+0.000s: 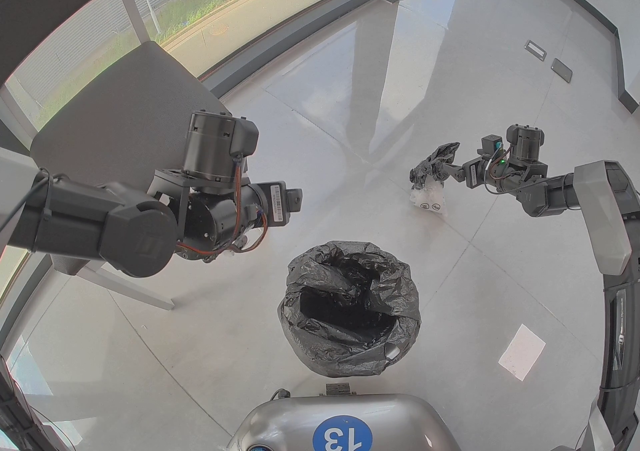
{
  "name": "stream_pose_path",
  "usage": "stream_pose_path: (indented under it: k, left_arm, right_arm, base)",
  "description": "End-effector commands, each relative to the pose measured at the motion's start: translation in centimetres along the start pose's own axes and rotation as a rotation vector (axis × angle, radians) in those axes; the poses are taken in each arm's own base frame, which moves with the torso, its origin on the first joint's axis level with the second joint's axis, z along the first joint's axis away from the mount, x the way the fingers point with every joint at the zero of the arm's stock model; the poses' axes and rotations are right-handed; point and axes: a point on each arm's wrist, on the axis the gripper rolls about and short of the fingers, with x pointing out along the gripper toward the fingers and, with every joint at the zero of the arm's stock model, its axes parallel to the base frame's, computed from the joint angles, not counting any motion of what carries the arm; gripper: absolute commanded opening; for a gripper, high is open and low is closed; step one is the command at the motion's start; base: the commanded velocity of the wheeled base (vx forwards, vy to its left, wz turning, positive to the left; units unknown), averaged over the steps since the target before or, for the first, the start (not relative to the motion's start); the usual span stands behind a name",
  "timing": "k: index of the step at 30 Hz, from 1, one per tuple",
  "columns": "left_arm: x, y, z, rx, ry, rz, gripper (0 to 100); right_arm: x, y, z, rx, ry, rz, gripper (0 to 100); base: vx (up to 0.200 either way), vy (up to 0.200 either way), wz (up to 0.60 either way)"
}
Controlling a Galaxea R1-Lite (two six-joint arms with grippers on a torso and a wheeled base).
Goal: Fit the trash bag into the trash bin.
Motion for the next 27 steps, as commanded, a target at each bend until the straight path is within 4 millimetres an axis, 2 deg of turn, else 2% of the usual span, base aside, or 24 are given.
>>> stream_pose_path:
  k: [1,8,14,17,25,27]
  left_arm:
    - [-0.8,0.1,0.4,0.005,0.011,0.012,100]
    - [-1.2,-0.4,0.5,0.002,-0.003,-0.003,100]
    - [-1.3,-0.4,0.4,-0.015,-0.002,-0.004,100]
    - [-1.4,-0.4,0.5,-0.023,-0.008,0.006,100]
    - [-2.5,-0.4,1.6,-0.046,-0.07,-0.005,100]
    - [-2.8,-0.4,1.8,-0.051,-0.078,-0.008,100]
  right_arm:
    - [-2.1,0.2,2.2,-0.001,-0.022,-0.002,100]
    - [-2.2,0.3,2.0,0.012,-0.018,-0.002,100]
    - [-1.9,-0.4,0.8,0.026,0.005,-0.012,100]
    - [-1.1,-0.8,-0.3,0.045,0.019,-0.017,100]
    - [3.2,-0.8,-3.3,0.149,-0.02,-0.016,100]
    - [3.8,-0.5,-5.0,0.159,0.012,-0.013,100]
  base:
    - [0.2,0.0,0.0]
    - [0.2,0.0,0.0]
    - [0.0,0.0,0.0]
    - [0.0,0.0,0.0]
    - [0.0,0.0,0.0]
    - [0.0,0.0,0.0]
